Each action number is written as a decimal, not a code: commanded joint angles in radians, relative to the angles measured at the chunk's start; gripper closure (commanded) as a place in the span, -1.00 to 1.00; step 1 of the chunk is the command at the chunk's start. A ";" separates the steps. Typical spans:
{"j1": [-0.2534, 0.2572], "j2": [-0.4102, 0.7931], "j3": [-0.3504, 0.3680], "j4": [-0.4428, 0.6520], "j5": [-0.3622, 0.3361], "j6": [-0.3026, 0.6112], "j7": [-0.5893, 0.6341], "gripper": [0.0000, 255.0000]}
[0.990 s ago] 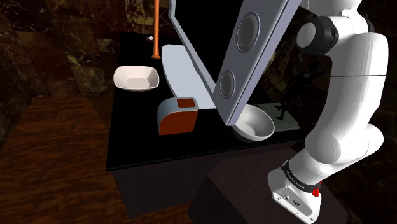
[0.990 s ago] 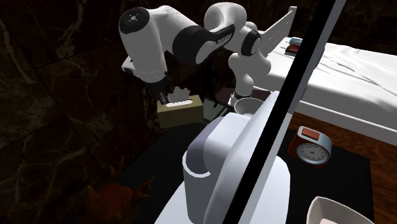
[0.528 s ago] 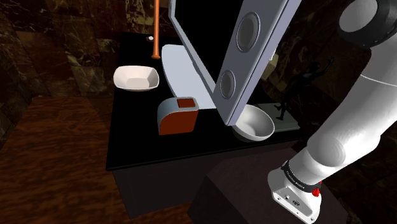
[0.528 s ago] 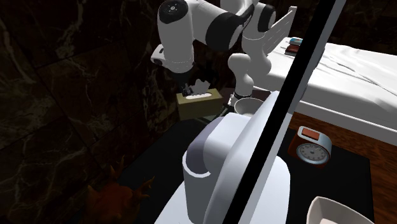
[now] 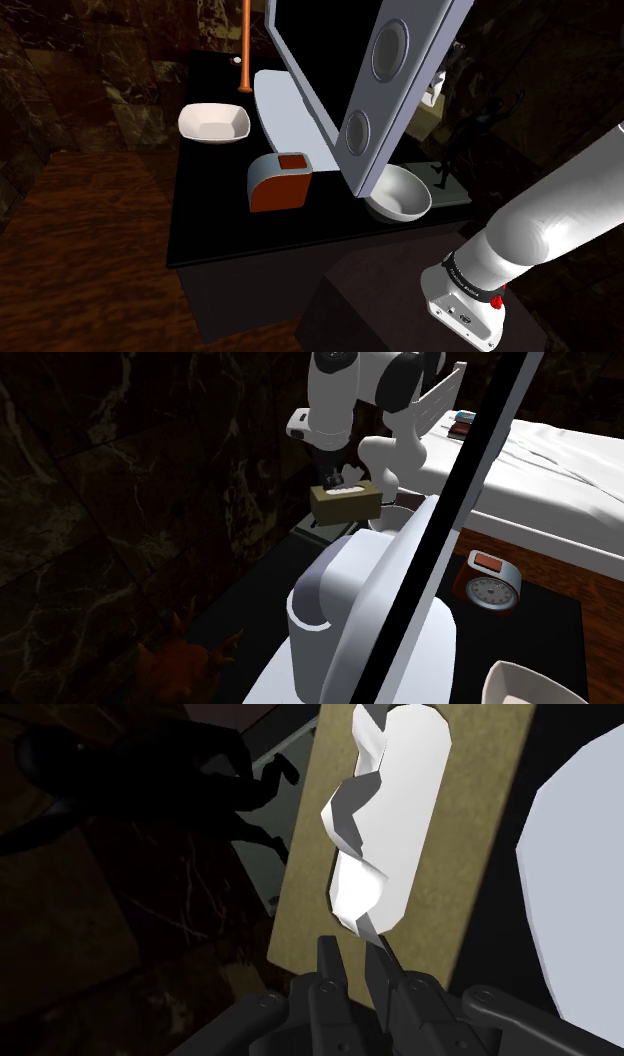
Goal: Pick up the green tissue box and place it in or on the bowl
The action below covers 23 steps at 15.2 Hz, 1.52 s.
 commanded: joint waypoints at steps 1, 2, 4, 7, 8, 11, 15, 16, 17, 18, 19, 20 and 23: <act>0.016 -0.072 0.019 -0.076 0.007 -0.003 0.038 1.00; 0.024 -0.104 0.028 -0.106 0.011 -0.008 0.056 1.00; 0.037 -0.165 0.049 -0.162 0.023 -0.020 0.090 1.00; 0.058 -0.252 0.082 -0.236 0.046 -0.042 0.142 1.00; 0.065 -0.280 0.094 -0.258 0.056 -0.050 0.159 1.00; 0.085 -0.361 0.131 -0.317 0.089 -0.079 0.213 1.00; 0.112 -0.458 0.185 -0.379 0.145 -0.121 0.286 1.00; 0.119 -0.481 0.199 -0.392 0.161 -0.132 0.304 1.00; 0.126 -0.503 0.214 -0.404 0.178 -0.143 0.324 1.00; 0.126 -0.506 0.214 -0.420 0.178 -0.131 0.324 1.00; 0.126 -0.509 0.214 -0.435 0.179 -0.118 0.325 1.00; 0.127 -0.512 0.215 -0.451 0.179 -0.105 0.326 1.00; 0.127 -0.519 0.215 -0.497 0.181 -0.066 0.328 1.00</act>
